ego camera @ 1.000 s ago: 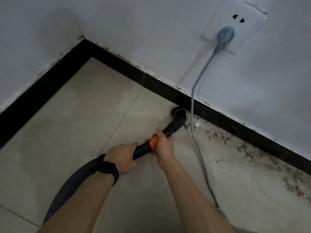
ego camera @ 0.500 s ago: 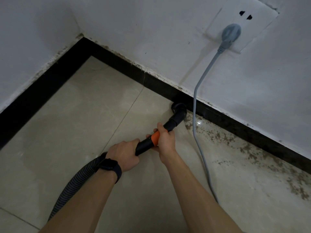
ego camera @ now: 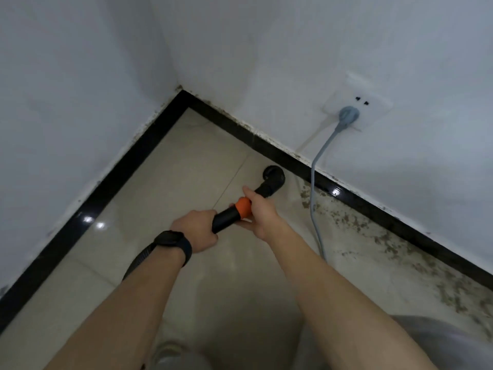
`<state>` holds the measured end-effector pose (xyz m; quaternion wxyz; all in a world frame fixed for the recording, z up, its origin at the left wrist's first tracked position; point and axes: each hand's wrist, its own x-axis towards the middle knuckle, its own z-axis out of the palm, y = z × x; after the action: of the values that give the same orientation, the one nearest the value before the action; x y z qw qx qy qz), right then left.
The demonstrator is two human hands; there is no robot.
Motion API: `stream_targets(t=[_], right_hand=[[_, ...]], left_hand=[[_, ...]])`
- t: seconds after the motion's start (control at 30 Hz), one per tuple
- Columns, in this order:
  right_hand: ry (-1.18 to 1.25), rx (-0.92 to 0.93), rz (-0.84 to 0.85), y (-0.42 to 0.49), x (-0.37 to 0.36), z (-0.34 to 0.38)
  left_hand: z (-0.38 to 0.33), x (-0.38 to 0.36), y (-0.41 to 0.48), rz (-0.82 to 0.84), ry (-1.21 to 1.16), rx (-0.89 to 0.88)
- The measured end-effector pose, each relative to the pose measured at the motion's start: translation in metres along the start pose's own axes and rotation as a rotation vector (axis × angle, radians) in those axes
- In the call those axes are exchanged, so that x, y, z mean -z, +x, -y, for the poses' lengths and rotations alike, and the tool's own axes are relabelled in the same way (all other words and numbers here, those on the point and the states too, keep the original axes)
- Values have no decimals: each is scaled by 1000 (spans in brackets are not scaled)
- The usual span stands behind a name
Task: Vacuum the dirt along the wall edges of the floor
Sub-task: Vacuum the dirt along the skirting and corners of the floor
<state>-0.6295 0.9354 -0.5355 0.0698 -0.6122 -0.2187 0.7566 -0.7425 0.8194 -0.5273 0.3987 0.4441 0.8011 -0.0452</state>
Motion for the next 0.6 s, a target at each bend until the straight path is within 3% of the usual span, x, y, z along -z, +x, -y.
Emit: stream_targets(t=[0.4, 0.6], right_hand=[[-287, -59, 160, -393, -43, 95], [-452, 114, 307, -577, -55, 161]], left_hand=[[-106, 174, -326, -68, -267, 221], [-173, 268, -487, -264, -393, 254]])
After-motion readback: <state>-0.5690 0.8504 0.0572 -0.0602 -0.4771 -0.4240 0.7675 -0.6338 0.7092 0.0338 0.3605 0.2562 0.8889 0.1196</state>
